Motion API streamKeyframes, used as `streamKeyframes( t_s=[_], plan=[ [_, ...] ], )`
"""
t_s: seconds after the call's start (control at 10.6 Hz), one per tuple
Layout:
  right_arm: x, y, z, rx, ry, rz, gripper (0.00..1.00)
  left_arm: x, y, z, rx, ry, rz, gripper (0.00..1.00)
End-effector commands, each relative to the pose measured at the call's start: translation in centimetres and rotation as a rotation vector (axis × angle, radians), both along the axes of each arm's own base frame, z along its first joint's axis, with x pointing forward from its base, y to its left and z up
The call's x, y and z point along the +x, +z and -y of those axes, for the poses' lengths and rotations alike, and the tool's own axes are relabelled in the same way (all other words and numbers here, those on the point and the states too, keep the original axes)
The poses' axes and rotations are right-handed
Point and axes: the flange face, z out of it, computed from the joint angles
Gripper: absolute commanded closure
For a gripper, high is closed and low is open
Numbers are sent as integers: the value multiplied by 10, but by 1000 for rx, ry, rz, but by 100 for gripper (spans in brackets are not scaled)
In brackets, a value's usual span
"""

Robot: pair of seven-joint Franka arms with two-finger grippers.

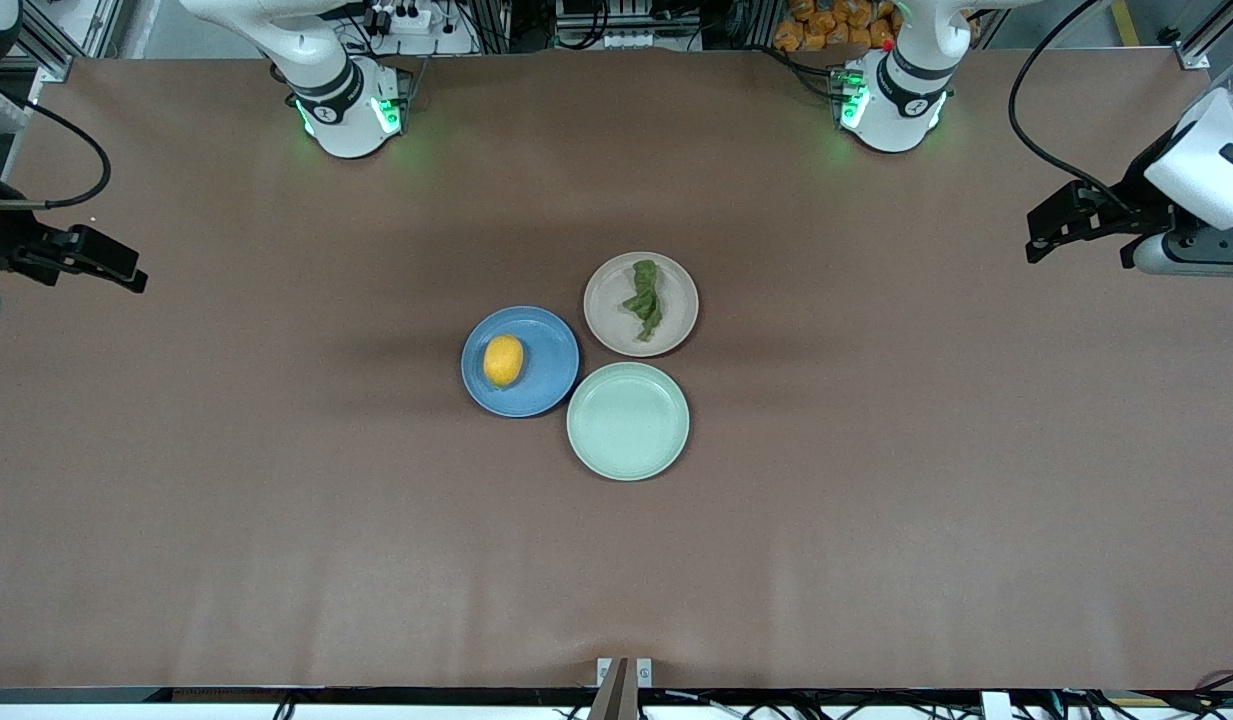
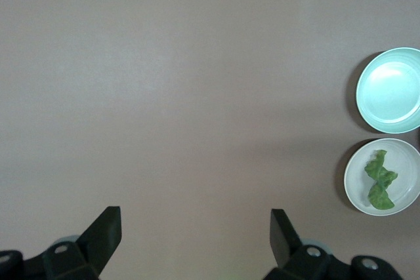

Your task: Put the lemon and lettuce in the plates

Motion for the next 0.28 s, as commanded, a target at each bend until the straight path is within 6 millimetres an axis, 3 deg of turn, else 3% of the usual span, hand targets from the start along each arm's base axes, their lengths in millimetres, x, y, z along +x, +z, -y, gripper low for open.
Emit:
streamKeyframes(
  t_s=[0.0, 0.19],
  plan=[
    [-7, 6, 1, -15, 10, 2, 0, -1, 5, 0, 11, -29, -3, 0],
    [-7, 6, 1, -15, 10, 2, 0, -1, 5, 0, 13, -29, -3, 0]
  ],
)
